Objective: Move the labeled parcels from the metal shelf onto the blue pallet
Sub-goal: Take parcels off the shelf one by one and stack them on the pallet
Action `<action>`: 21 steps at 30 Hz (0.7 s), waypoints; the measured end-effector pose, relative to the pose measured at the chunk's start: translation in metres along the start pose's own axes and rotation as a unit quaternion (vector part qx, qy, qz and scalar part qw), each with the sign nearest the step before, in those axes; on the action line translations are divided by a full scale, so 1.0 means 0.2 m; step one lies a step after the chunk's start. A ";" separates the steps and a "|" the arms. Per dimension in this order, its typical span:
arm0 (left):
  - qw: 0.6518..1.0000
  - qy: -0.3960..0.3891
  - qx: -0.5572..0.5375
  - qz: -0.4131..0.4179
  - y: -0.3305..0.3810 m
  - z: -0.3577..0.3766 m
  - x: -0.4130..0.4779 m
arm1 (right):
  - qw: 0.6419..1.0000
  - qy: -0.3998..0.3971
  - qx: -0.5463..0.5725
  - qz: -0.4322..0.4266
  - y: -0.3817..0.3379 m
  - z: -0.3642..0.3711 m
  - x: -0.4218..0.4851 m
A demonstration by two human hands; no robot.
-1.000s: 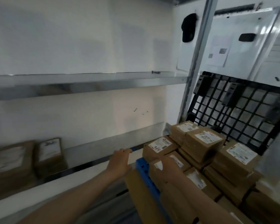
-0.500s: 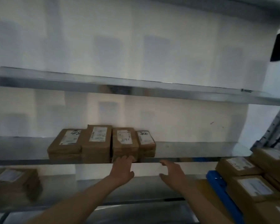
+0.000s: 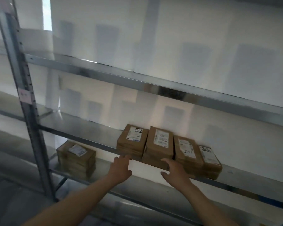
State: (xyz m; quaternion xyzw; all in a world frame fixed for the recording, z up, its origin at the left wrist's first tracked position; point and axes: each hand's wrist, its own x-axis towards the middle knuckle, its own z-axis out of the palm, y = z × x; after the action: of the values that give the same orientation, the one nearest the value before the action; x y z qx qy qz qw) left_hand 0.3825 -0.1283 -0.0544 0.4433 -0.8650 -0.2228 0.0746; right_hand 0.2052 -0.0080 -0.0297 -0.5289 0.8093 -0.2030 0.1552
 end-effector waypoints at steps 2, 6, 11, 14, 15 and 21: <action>1.000 0.004 -0.001 -0.007 -0.07 -0.02 0.04 | 1.000 -0.008 0.006 -0.012 -0.06 0.05 0.11; 1.000 0.007 0.000 -0.028 -0.21 -0.06 0.16 | 0.999 -0.020 0.021 -0.043 -0.21 0.19 0.35; 0.999 -0.006 0.016 -0.027 -0.31 -0.08 0.38 | 0.993 -0.042 0.077 -0.074 -0.33 0.37 0.65; 1.000 -0.005 0.020 -0.022 -0.35 -0.11 0.53 | 0.995 -0.057 0.055 -0.064 -0.33 0.41 0.84; 1.000 -0.010 0.018 -0.015 -0.35 -0.12 0.57 | 0.996 -0.061 0.040 -0.055 -0.33 0.42 0.89; 0.999 -0.044 -0.006 -0.007 -0.38 -0.13 0.73 | 0.996 -0.088 0.011 0.011 -0.26 0.47 1.06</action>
State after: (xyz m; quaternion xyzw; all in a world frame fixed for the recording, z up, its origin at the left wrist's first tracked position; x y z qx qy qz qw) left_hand 0.3596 -0.2927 -0.0760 0.4386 -0.8631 -0.2475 0.0373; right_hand 0.2077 -0.2370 -0.0931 -0.5343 0.7960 -0.1624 0.2337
